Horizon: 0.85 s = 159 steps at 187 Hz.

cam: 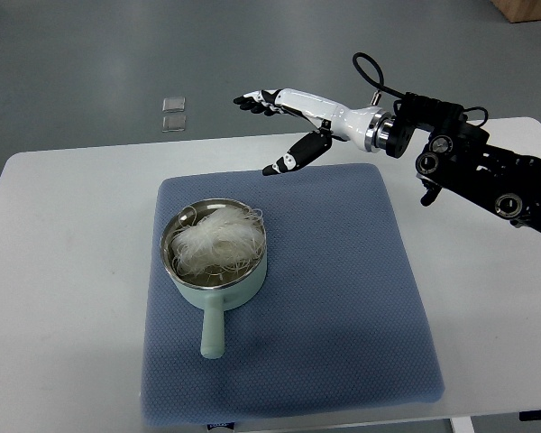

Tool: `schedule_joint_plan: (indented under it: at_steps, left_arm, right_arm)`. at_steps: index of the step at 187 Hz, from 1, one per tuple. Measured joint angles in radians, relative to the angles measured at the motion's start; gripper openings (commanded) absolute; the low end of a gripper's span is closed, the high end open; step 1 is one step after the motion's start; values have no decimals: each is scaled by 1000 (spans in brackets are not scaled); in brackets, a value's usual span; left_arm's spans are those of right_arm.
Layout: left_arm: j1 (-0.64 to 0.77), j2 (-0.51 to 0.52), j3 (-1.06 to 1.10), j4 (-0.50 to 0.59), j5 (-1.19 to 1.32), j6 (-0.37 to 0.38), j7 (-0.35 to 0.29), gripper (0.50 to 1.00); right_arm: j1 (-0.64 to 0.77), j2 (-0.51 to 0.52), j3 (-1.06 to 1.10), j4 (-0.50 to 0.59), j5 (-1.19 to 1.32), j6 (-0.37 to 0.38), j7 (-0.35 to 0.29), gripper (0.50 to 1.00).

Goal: Put vermicelli into pot with right hand
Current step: 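Open the right hand to drop the vermicelli into the pot, then withdraw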

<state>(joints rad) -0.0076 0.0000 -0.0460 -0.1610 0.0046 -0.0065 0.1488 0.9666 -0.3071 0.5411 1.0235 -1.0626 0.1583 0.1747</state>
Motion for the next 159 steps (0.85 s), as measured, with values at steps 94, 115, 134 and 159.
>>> schedule_joint_plan:
  at_steps: [94, 115, 134, 159]
  left_arm:
    - [0, 0, -1, -1, 0, 0, 0, 1000]
    - [0, 0, -1, -1, 0, 1, 0, 1000]
    - [0, 0, -2, 0, 0, 1, 0, 1000]
    - [0, 0, -2, 0, 0, 1, 0, 1000]
  right_arm:
    - [-198, 59, 152, -93, 640, -349, -25, 917]
    - [-233, 84, 213, -94, 660, -378, -7, 919]
    - [-247, 96, 239, -97, 661, -381, -1, 924]
    - [-259, 108, 242, -97, 657, -378, 0, 924]
